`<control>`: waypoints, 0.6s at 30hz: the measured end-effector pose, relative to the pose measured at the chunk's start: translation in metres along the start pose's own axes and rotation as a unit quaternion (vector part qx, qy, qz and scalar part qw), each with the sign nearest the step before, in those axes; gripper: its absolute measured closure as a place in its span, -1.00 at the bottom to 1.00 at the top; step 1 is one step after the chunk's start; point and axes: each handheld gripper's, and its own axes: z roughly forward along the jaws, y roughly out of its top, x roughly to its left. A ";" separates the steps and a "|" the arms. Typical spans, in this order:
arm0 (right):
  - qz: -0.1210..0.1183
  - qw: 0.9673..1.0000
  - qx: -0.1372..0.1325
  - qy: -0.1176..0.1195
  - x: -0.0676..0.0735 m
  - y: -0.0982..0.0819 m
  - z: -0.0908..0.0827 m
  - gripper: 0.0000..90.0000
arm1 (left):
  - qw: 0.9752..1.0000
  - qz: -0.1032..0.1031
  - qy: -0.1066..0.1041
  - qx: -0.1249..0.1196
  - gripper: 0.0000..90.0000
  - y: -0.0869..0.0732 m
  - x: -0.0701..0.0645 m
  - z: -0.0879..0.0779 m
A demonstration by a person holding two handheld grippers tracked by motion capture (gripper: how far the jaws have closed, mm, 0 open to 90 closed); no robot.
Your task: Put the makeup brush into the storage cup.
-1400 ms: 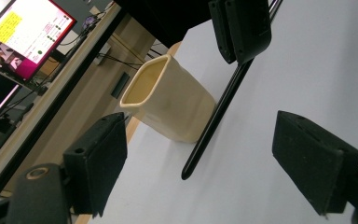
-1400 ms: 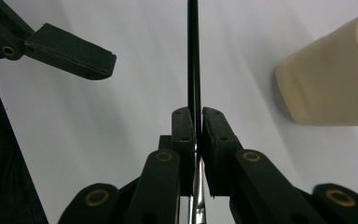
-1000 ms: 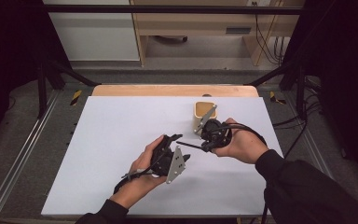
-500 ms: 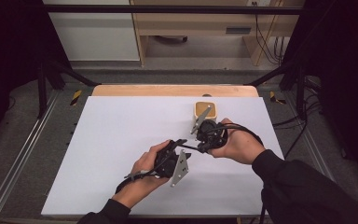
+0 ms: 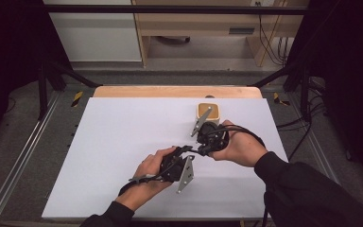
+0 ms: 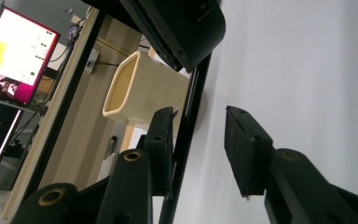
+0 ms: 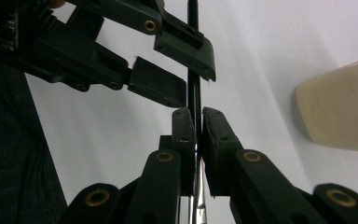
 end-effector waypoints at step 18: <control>0.009 1.000 -0.020 0.021 -0.001 -0.005 0.002 0.78 | 1.000 0.003 -0.023 0.003 0.85 0.000 -0.002 0.000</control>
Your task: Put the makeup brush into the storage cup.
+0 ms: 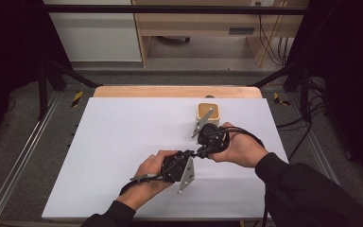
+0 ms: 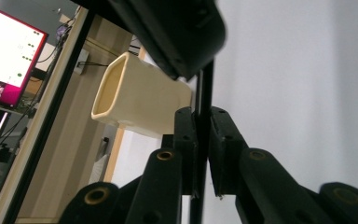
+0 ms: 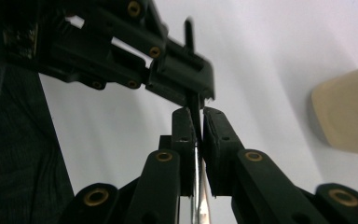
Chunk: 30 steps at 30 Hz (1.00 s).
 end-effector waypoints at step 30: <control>0.086 0.967 -0.207 -0.125 -0.021 -0.023 -0.043 -0.90 | 0.999 -0.029 0.031 -0.001 0.85 -0.018 0.003 -0.020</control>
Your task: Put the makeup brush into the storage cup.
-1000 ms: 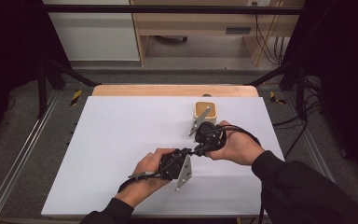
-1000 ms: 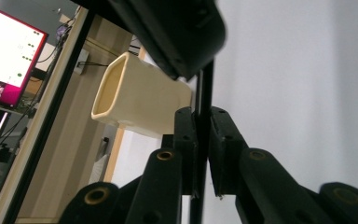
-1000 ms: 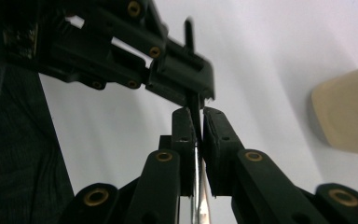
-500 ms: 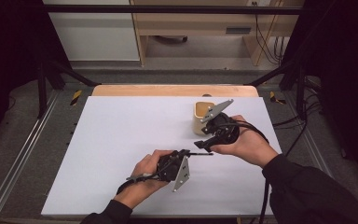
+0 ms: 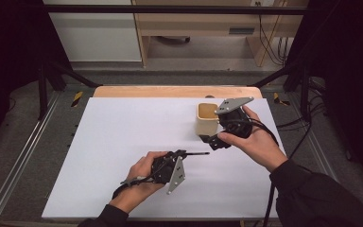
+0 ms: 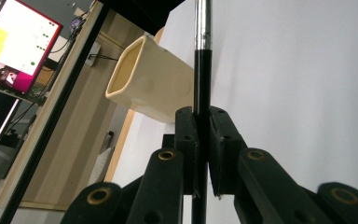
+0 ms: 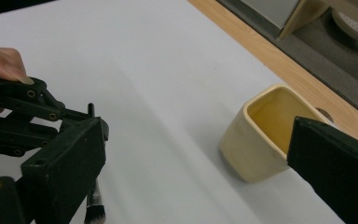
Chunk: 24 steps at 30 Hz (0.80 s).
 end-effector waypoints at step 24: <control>0.056 0.988 -0.128 -0.068 -0.009 -0.036 -0.028 -0.89 | 0.991 -0.118 0.047 -0.031 0.85 -0.024 0.026 -0.032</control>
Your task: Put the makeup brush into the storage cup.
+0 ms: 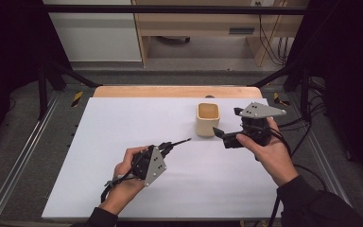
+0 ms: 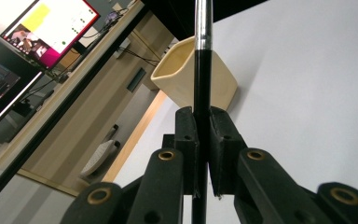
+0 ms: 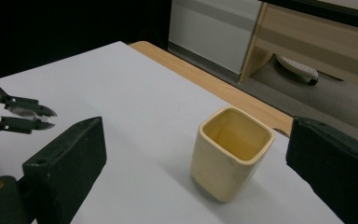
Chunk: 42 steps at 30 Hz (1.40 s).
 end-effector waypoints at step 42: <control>0.036 0.997 -0.074 0.009 0.036 -0.022 0.017 -0.93 | 0.938 -0.329 -0.037 -0.104 0.85 -0.012 0.046 -0.007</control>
